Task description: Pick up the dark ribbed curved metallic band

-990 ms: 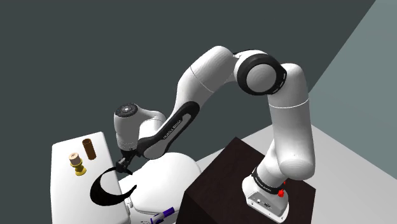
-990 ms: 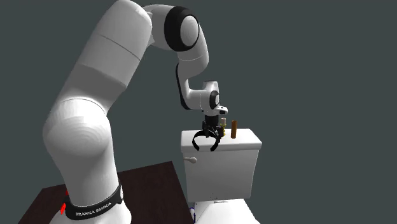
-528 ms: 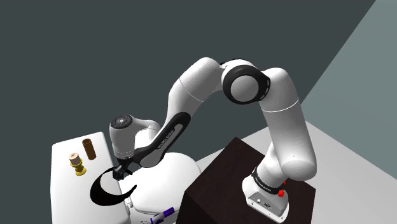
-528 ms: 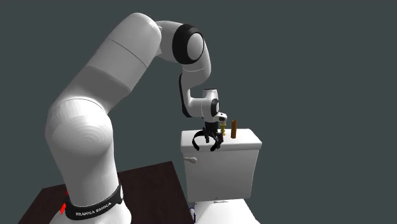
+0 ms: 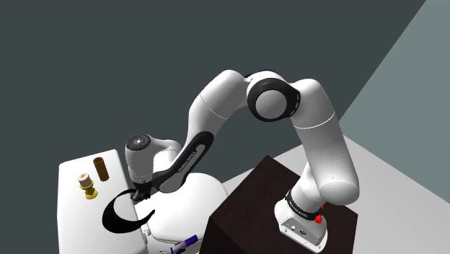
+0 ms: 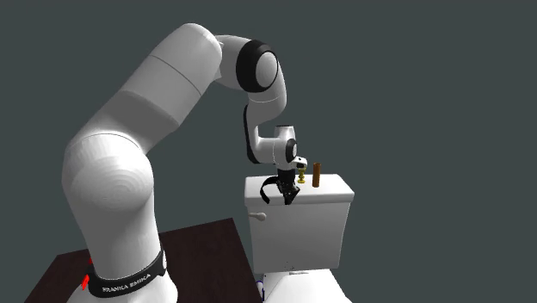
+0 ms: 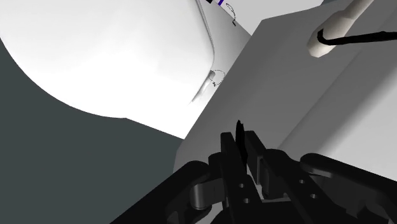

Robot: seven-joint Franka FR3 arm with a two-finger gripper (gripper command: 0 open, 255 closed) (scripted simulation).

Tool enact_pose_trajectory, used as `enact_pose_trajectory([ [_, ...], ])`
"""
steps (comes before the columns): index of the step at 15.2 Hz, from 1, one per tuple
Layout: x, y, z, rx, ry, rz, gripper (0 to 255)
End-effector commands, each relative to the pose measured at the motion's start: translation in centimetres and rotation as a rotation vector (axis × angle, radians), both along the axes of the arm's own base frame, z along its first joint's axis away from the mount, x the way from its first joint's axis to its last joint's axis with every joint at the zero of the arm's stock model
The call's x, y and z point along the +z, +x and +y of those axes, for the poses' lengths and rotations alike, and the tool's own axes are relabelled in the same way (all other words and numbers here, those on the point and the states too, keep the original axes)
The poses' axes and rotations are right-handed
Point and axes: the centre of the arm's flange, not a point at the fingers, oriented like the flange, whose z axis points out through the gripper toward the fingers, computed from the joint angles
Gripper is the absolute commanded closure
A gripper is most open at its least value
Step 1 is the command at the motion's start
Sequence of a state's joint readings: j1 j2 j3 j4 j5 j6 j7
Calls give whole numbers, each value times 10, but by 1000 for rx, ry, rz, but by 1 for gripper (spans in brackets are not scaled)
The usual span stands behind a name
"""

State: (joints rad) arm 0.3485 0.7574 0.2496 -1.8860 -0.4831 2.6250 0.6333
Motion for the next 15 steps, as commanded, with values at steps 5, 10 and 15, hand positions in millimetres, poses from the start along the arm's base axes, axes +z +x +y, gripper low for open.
enact_pose_trajectory([
  [5,0,0,0,0,0,0,255],
  [10,21,0,1,0,0,0,255],
  [15,47,0,1,0,0,0,255],
])
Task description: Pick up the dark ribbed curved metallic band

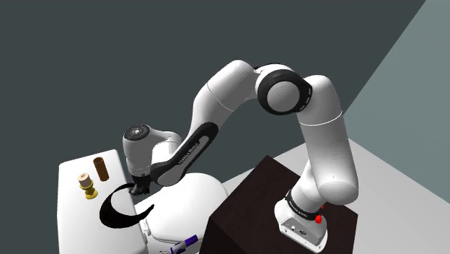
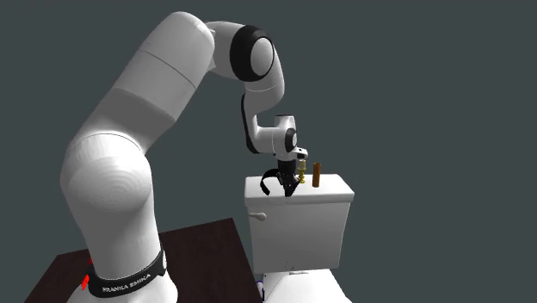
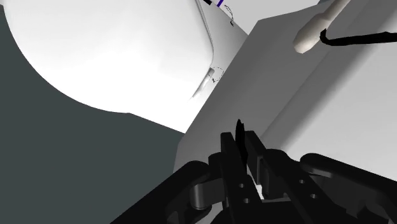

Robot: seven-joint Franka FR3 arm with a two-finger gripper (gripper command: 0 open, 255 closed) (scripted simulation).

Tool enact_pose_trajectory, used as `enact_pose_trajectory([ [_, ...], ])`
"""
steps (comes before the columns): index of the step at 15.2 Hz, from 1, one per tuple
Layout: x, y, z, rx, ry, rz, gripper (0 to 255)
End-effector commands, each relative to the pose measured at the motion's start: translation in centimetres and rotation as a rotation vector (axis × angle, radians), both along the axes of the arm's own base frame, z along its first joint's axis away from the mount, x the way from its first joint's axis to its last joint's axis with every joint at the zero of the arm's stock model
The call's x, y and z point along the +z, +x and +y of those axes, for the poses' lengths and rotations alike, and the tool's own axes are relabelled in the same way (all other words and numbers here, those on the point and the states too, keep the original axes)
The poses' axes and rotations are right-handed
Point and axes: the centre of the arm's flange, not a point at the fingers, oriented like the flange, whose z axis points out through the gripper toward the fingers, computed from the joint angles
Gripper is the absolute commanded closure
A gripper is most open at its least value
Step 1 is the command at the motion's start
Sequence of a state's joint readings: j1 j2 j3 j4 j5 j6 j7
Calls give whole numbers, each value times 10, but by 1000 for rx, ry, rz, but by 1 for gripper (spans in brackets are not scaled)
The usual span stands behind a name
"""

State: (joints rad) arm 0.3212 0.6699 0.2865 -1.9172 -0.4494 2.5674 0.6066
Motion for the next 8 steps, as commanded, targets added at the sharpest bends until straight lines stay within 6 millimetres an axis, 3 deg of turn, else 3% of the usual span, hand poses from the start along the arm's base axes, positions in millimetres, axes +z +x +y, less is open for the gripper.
enact_pose_trajectory([
  [1,12,-1,0,0,0,0,255],
  [6,38,-1,0,0,0,0,255],
  [8,39,-1,0,0,0,0,255],
])
